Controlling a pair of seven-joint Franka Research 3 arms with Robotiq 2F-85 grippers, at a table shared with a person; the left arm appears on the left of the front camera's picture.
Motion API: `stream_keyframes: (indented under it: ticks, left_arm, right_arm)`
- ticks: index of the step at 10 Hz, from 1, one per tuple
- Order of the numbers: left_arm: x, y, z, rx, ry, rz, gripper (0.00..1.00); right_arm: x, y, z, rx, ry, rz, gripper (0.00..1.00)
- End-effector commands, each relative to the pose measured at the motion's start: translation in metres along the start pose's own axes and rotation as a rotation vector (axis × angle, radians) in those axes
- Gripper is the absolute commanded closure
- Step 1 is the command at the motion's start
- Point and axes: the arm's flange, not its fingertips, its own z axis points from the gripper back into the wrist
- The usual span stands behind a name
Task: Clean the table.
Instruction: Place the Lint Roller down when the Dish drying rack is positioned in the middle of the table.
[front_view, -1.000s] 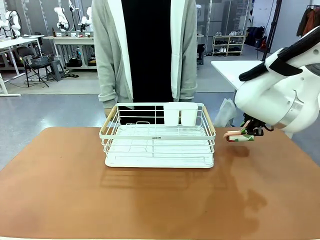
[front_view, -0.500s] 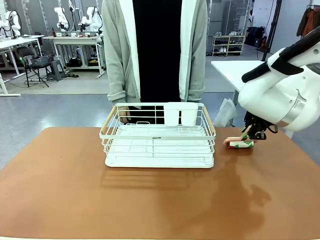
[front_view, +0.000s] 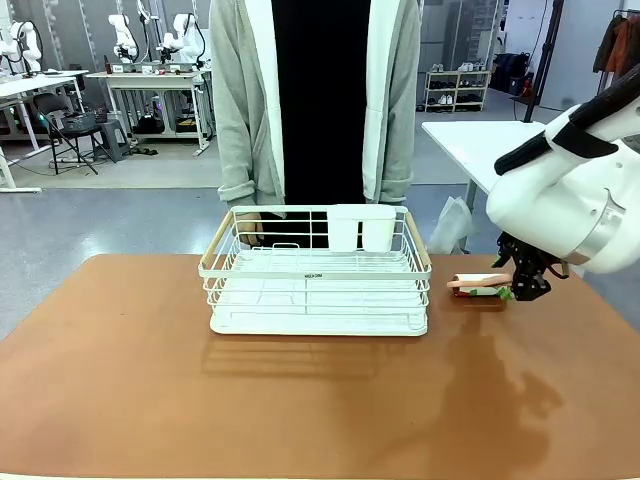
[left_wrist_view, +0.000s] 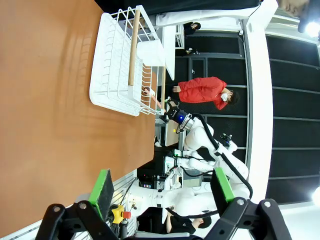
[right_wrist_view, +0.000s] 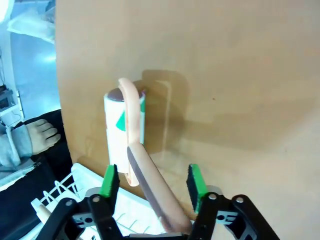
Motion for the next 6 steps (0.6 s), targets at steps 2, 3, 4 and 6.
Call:
stream_keyframes:
  ticks: [2, 3, 4, 6]
  left_arm:
    - [0.000, 0.001, 0.003, -0.024, -0.004, -0.023, 0.00]
    - [0.000, 0.001, 0.003, -0.024, -0.004, -0.023, 0.00]
    - [0.000, 0.001, 0.003, -0.024, -0.004, -0.023, 0.00]
    - [0.000, 0.001, 0.003, -0.024, -0.004, -0.023, 0.00]
  right_arm:
    - [-0.022, -0.010, 0.039, -0.086, -0.033, -0.021, 0.00]
    - [-0.023, -0.013, 0.045, -0.105, -0.031, -0.025, 0.00]
    - [-0.022, -0.013, 0.051, -0.116, -0.030, -0.050, 0.00]
    - [-0.022, -0.011, 0.054, -0.121, -0.024, -0.059, 0.00]
